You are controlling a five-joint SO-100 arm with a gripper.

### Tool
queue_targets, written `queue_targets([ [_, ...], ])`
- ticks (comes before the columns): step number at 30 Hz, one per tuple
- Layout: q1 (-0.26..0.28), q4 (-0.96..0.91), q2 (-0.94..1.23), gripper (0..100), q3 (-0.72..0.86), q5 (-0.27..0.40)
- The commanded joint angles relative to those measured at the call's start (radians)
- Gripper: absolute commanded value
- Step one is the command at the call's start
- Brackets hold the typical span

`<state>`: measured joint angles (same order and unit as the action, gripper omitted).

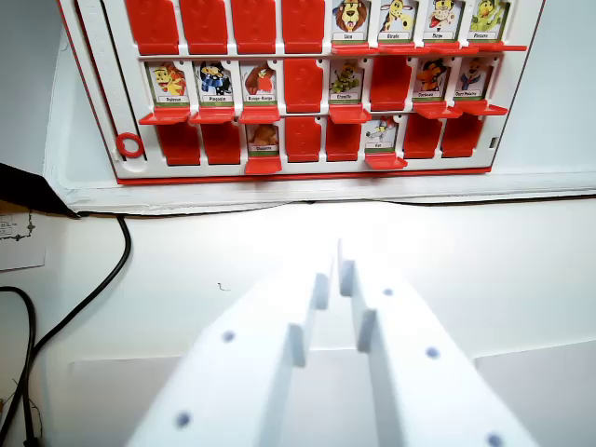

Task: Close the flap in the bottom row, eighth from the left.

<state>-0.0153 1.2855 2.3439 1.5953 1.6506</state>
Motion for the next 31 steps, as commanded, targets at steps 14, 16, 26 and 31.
queue_targets([
  [14,-0.015,-0.143,0.127,0,0.06,0.057],
  [16,-0.015,-0.13,0.127,0,0.057,0.049],
  [26,-0.018,-0.13,0.132,0,0.063,0.041],
  [31,-0.017,-0.13,0.132,0,0.063,0.04],
])
